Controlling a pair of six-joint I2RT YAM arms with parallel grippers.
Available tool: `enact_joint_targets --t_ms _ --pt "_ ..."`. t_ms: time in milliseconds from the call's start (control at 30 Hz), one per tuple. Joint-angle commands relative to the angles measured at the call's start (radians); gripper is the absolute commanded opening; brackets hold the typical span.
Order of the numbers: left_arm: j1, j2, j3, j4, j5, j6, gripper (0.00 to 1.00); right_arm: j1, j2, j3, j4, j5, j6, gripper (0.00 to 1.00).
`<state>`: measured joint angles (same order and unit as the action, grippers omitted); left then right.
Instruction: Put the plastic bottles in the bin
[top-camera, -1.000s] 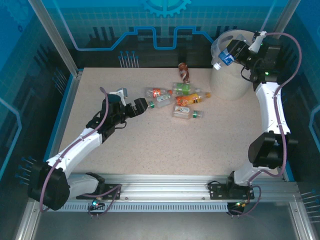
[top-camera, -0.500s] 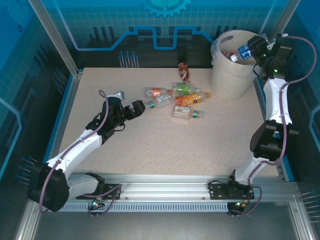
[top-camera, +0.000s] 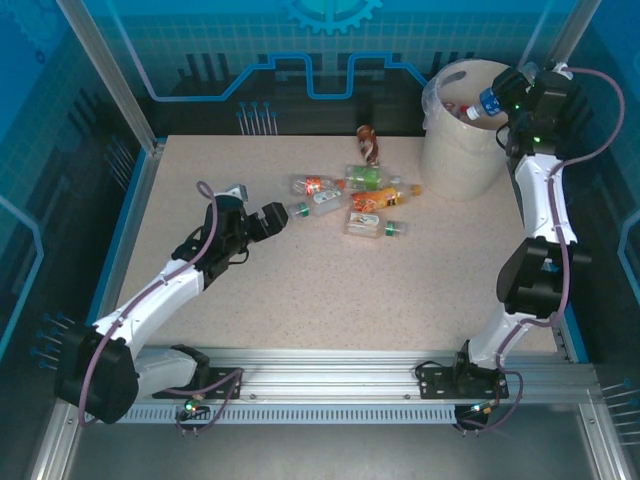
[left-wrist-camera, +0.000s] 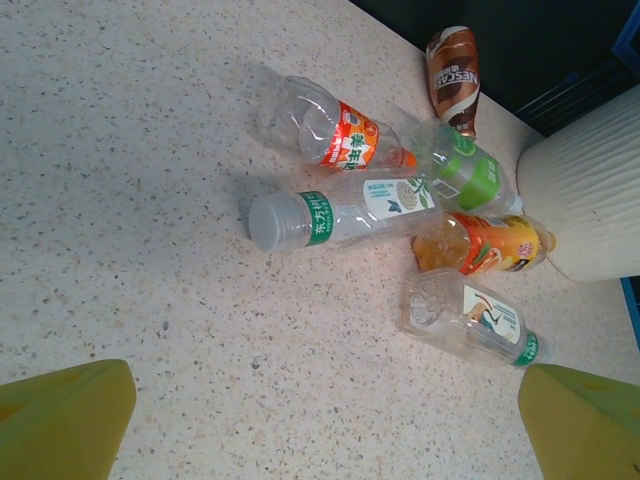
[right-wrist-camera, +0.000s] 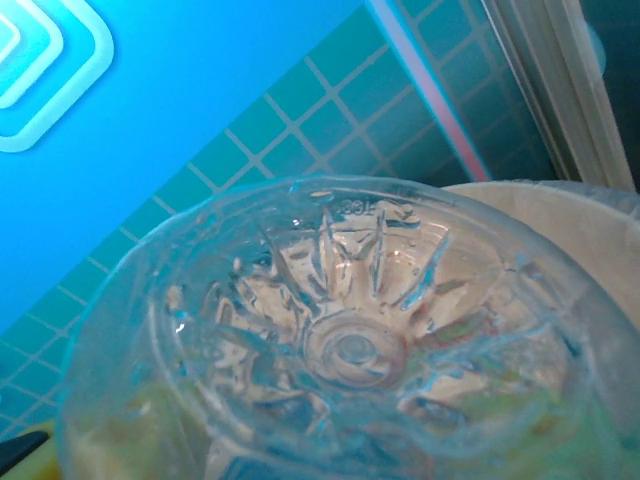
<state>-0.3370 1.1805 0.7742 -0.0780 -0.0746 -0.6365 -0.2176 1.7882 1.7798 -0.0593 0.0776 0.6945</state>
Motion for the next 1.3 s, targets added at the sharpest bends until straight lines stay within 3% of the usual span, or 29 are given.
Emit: enact_joint_targets --t_ms 0,233,567,900,1033,1267 --pt "0.007 -0.019 -0.021 -0.008 -0.024 0.015 0.99 0.014 0.036 0.003 0.003 0.055 -0.085 0.49" --pt "0.009 -0.020 -0.021 -0.024 -0.006 0.061 0.99 0.033 0.104 0.123 -0.118 0.056 -0.161 0.55" --pt "0.009 0.013 -0.007 -0.042 -0.010 0.063 0.99 0.063 0.135 0.214 -0.221 0.099 -0.211 0.75" --pt "0.009 0.010 -0.023 -0.015 -0.029 0.063 0.99 0.069 0.060 0.182 -0.211 0.078 -0.230 0.87" --pt "0.009 0.008 -0.027 -0.014 -0.033 0.065 0.99 0.070 0.001 0.143 -0.203 0.043 -0.244 0.98" --pt "0.009 0.048 0.008 -0.049 -0.042 0.045 0.99 0.071 -0.142 0.031 -0.222 -0.036 -0.313 1.00"
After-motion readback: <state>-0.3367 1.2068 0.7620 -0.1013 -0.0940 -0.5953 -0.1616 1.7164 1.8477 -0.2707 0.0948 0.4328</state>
